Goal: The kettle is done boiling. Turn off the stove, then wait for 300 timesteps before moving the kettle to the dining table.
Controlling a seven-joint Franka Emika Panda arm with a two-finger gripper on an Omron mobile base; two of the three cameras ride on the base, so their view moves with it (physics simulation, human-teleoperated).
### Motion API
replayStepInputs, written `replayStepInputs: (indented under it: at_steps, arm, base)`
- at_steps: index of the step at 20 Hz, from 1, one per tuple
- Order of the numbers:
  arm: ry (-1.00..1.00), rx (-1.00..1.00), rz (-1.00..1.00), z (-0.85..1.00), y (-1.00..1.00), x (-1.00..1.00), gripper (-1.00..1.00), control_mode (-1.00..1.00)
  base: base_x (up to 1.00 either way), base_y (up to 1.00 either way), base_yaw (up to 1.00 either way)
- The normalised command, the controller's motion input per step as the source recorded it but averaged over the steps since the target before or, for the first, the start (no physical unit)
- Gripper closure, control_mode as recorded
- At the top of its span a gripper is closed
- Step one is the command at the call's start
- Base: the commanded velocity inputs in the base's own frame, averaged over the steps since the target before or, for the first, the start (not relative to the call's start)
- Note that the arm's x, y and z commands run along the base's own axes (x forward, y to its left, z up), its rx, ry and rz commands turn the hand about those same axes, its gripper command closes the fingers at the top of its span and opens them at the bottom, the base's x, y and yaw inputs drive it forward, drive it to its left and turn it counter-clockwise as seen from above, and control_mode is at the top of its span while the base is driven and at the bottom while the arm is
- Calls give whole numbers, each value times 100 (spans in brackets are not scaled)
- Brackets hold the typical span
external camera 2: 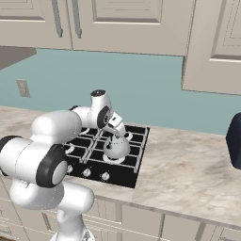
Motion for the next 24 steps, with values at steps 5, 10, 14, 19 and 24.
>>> replayStepInputs:
  at_steps: [5,10,14,19,24]
  arm:
    - [-2,0,-2,-3,-7,2,-100,-100]
    - [-7,0,0,-1,-7,0,-100,-100]
    - [-3,0,0,-7,-3,0,-100,-100]
    - [0,0,0,-15,0,3,100,-100]
    - [2,0,0,-6,0,5,100,-100]
  base:
    - [0,0,0]
    - [0,0,0]
    - [0,0,0]
    - [0,0,0]
    - [0,0,0]
